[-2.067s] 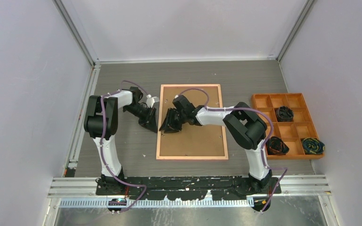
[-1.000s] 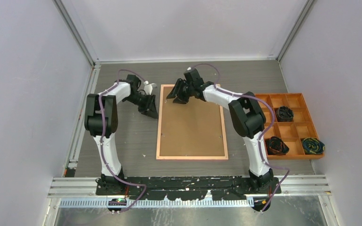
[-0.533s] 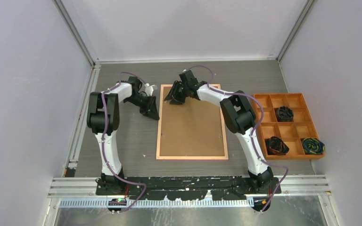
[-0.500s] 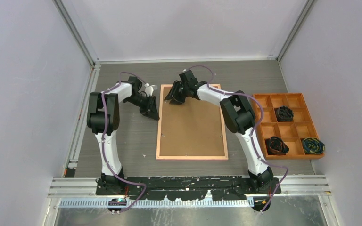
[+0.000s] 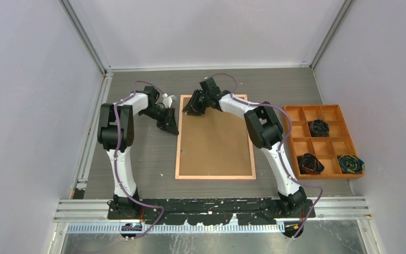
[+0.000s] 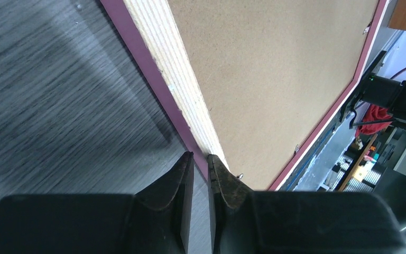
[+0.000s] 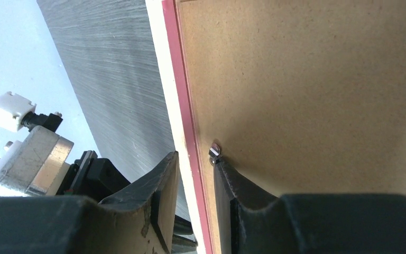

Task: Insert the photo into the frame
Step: Install the photo frame at the center of the board.

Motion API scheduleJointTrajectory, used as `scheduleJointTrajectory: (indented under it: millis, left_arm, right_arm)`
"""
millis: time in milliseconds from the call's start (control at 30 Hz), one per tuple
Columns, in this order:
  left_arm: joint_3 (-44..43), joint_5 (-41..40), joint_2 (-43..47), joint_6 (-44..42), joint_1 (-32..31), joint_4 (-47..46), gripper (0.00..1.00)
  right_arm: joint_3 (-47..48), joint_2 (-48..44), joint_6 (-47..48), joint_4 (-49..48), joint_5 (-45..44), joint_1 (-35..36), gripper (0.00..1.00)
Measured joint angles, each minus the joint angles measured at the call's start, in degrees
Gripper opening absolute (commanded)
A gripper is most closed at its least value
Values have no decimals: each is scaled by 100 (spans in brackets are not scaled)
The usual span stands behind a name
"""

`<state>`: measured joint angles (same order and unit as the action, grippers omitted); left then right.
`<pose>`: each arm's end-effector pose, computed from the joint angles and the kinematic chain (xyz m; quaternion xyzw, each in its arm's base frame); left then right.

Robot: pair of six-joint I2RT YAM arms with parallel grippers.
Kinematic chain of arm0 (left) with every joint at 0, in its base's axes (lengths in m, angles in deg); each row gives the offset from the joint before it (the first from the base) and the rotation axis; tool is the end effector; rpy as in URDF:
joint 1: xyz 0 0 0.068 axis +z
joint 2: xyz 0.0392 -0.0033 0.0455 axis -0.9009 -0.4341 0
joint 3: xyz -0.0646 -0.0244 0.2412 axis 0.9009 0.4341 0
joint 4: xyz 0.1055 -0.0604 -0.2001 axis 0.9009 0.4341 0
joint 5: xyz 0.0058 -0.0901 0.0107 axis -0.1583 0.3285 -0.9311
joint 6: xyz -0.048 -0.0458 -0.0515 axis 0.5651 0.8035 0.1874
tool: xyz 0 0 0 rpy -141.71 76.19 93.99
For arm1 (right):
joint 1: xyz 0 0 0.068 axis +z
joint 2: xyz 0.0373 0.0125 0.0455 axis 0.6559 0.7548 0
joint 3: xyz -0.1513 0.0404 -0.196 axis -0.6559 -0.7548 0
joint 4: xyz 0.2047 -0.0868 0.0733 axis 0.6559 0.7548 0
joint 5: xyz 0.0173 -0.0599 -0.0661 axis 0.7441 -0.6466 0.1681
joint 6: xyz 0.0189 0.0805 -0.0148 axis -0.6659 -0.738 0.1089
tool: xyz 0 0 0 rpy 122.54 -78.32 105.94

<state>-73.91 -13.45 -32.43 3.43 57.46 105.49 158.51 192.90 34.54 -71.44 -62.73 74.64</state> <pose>0.3531 -0.0951 0.1117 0.1221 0.9130 -0.3875 0.0359 0.4188 0.3104 0.1164 0.0989 0.9002 0.3922 0.1614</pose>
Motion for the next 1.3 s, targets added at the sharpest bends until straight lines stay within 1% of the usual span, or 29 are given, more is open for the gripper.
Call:
scheduleJointTrajectory:
  millis: [533,1033,1300]
  left_arm:
    - [-2,2,0,-90,-59,4,16]
    - [0,4,0,-125,-59,7,15]
    - [0,4,0,-131,-59,7,15]
  right_arm:
    - [455,328,-72,13,271,-57,30]
    - [538,411,-26,11,492,-83,28]
    - [824,612,68,68,697,-70,27]
